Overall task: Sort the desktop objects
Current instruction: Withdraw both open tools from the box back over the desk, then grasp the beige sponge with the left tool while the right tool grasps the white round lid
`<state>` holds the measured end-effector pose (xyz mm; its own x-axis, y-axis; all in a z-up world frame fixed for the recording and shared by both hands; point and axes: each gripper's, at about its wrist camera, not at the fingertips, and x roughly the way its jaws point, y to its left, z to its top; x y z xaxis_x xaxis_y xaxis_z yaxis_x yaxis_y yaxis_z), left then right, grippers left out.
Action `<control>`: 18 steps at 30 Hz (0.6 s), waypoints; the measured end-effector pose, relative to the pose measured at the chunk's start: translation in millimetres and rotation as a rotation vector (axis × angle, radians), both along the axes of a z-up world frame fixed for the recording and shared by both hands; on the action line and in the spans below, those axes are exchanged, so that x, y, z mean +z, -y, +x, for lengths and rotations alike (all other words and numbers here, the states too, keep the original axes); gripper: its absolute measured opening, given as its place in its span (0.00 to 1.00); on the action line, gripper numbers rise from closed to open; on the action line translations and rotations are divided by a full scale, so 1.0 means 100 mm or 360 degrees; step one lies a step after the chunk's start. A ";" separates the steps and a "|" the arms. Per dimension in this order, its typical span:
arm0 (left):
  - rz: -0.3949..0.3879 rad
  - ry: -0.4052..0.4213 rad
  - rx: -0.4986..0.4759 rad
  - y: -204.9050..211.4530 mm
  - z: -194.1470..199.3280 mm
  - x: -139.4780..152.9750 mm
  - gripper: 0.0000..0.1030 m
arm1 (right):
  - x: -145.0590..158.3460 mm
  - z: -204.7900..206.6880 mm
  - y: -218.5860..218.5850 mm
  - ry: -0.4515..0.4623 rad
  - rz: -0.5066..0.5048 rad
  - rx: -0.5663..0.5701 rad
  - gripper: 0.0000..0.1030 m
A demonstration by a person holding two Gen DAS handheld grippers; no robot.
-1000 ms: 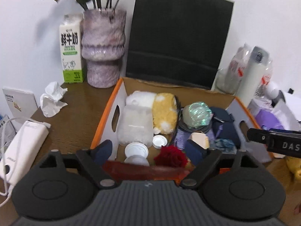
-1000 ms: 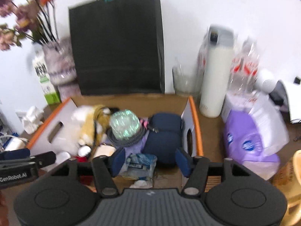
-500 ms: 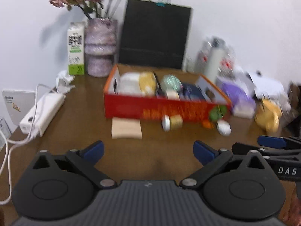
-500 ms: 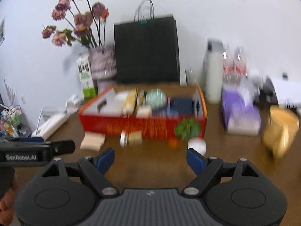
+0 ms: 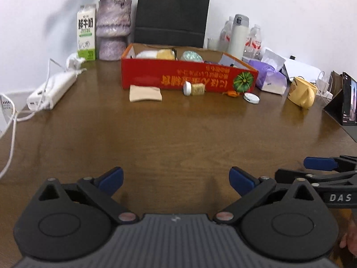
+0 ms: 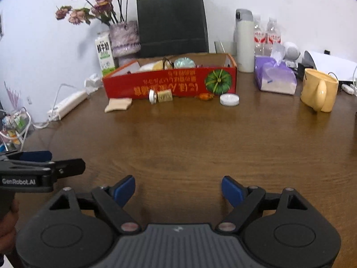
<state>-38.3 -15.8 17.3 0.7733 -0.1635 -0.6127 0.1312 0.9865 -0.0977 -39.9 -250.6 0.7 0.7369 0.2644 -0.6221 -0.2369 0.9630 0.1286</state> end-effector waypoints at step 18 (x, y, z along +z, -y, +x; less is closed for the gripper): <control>0.0150 0.0147 0.0122 -0.04 1.32 0.20 0.98 | 0.28 1.01 0.07 0.0168 -0.0101 -0.0074 0.78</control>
